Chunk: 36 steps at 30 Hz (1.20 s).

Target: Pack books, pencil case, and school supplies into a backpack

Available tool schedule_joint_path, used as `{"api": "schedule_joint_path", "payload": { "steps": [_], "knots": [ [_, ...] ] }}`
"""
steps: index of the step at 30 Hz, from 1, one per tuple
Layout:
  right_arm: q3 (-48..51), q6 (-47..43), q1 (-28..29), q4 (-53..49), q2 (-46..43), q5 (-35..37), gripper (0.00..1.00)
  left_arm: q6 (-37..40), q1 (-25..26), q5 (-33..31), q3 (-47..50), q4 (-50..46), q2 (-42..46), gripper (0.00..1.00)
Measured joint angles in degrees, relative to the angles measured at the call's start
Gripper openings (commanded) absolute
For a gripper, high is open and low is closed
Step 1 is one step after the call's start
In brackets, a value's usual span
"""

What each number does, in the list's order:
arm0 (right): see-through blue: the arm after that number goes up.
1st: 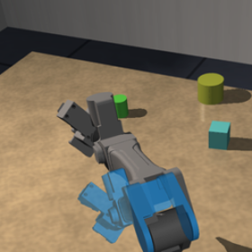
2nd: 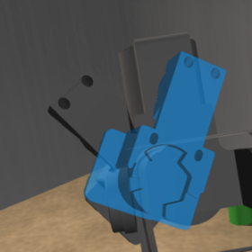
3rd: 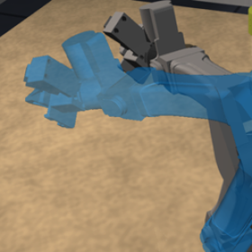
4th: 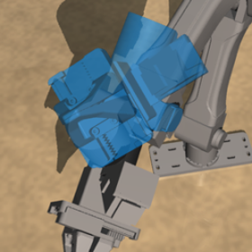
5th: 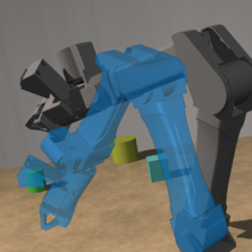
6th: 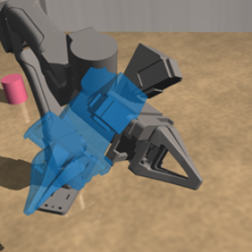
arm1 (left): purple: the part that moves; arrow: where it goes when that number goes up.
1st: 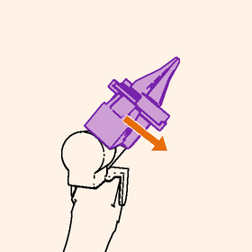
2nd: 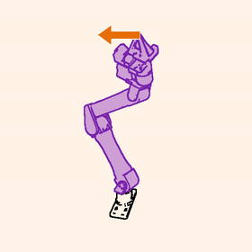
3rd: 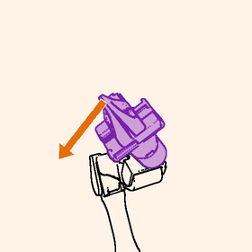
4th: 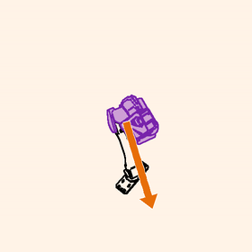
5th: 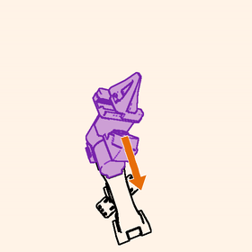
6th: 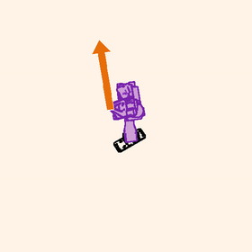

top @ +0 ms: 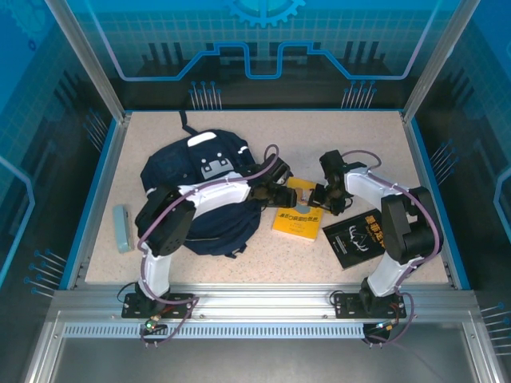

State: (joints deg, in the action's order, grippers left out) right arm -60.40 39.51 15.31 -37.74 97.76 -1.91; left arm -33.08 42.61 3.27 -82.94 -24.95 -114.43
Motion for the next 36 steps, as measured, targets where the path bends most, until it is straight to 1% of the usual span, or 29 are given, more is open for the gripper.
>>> {"api": "schedule_joint_path", "payload": {
  "steps": [2,10,17,24,30,36],
  "knots": [
    [0.3,0.0,0.0,0.3,0.0,-0.3,0.5,0.0,0.1,-0.3,-1.8,-1.6,-2.2,0.6],
    [1.0,-0.1,0.0,1.1,0.6,-1.5,0.46,0.4,1.0,-2.4,-6.0,-5.9,-7.5,0.52],
    [1.1,-0.3,0.0,1.4,1.0,-2.9,0.45,1.5,1.9,-4.3,-8.9,-8.3,-9.3,0.49],
    [1.1,-1.4,-0.7,1.0,0.9,-4.1,0.38,2.2,2.5,-5.6,-11.0,-10.8,-10.4,0.44],
    [1.1,-1.6,-0.9,0.0,-3.6,-5.7,0.34,2.8,2.6,-6.2,-11.5,-11.3,-10.6,0.41],
    [1.5,-1.0,-1.3,0.7,-7.3,-8.9,0.27,3.0,2.7,-6.7,-11.5,-11.4,-10.6,0.39]
  ]
}}
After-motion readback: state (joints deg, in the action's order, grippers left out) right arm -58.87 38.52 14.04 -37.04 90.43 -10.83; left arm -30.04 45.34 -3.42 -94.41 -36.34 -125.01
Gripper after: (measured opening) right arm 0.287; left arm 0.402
